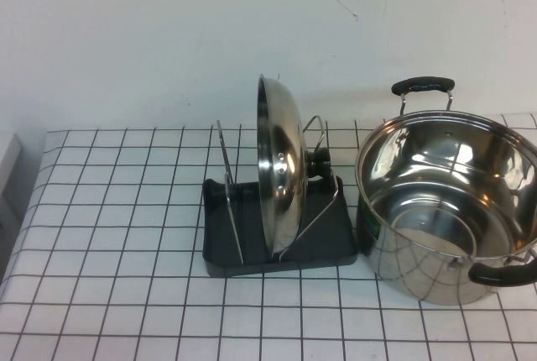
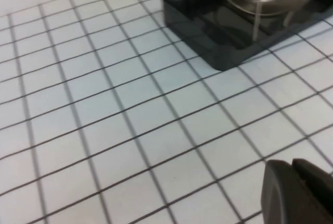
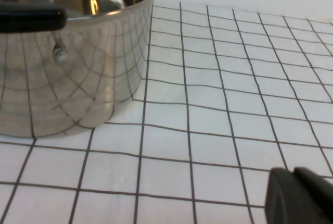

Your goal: Put pot lid on rack

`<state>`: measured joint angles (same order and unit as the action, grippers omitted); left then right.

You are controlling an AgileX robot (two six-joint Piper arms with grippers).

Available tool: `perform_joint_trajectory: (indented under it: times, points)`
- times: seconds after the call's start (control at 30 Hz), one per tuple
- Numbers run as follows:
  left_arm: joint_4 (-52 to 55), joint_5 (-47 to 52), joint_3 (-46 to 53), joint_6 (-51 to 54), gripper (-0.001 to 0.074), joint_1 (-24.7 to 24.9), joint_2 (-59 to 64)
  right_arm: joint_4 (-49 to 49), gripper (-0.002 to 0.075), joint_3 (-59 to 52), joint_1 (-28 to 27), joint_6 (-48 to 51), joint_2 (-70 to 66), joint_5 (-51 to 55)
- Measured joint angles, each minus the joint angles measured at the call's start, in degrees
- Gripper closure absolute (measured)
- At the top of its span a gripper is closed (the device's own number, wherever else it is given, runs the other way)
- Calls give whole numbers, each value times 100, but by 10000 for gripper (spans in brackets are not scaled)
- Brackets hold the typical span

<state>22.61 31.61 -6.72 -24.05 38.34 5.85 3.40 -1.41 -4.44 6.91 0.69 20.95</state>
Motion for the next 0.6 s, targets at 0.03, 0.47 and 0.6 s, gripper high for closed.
perform_joint_trajectory:
  times: [0.03, 0.47, 0.6]
  points:
    - [-276, -90, 12, 245, 737, -84, 0, 0, 728, 0, 0, 0, 0, 0]
    - [-2440, -2397, 749, 1252, 737, -3506, -461, 0, 728, 0, 0, 0, 0, 0]
    - [-2492, -2237, 821, 1535, 737, -4237, -638, 0, 728, 0, 0, 0, 0, 0]
